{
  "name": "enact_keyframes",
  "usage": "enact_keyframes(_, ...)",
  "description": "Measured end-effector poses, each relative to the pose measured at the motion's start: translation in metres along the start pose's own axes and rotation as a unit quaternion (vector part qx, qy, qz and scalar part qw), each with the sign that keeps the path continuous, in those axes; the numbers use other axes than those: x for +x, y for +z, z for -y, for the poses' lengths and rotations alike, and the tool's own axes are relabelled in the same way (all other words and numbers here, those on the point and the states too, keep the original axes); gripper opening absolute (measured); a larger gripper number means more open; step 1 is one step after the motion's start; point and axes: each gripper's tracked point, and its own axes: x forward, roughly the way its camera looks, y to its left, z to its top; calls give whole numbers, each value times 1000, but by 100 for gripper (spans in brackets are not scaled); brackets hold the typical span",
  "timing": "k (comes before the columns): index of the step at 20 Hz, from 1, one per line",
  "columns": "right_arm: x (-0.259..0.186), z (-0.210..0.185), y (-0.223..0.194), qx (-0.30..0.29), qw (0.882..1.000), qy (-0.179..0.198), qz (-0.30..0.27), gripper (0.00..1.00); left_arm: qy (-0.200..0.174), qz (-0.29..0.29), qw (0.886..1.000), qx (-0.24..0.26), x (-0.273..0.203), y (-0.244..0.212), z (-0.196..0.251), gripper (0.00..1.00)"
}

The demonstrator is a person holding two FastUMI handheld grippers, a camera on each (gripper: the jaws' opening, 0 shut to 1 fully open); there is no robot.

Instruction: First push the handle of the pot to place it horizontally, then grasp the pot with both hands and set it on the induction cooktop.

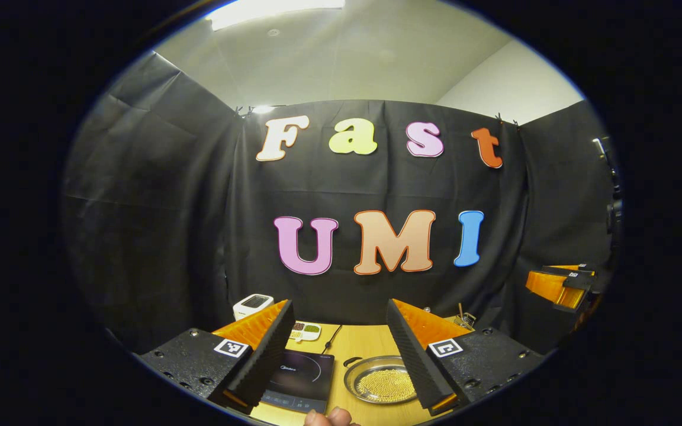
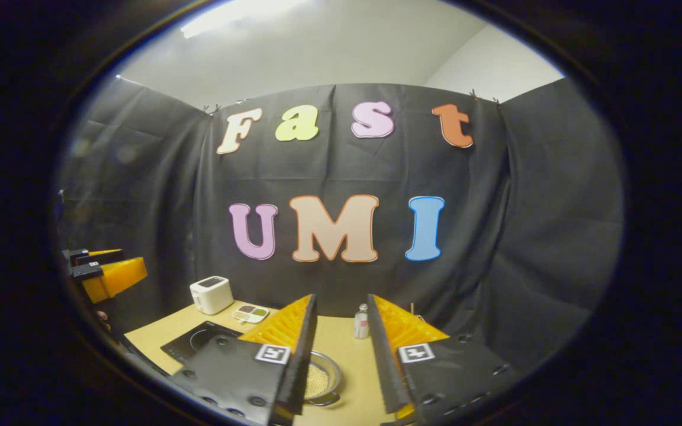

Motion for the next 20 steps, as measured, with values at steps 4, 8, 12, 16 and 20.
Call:
enact_keyframes(4, 0, -15, -10, 17, 1000, 7, -11, 7, -7, -1, 1000, -6, -6, -3, -10, 95)
enact_keyframes(8, 5, -35, -38, 28, 997, 36, -56, 2, -18, -6, 1000, -11, -11, -9, -20, 95)
enact_keyframes(12, 11, -55, -73, 25, 991, 72, -106, 2, -14, -15, 1000, -14, -2, -20, -29, 94)
enact_keyframes(16, 22, -68, -117, 39, 982, 101, -156, 0, -10, -39, 999, -14, 17, -43, -33, 95)
enact_keyframes(20, 40, -70, -164, 34, 970, 126, -206, 0, 6, -64, 998, -8, 41, -59, -36, 92)
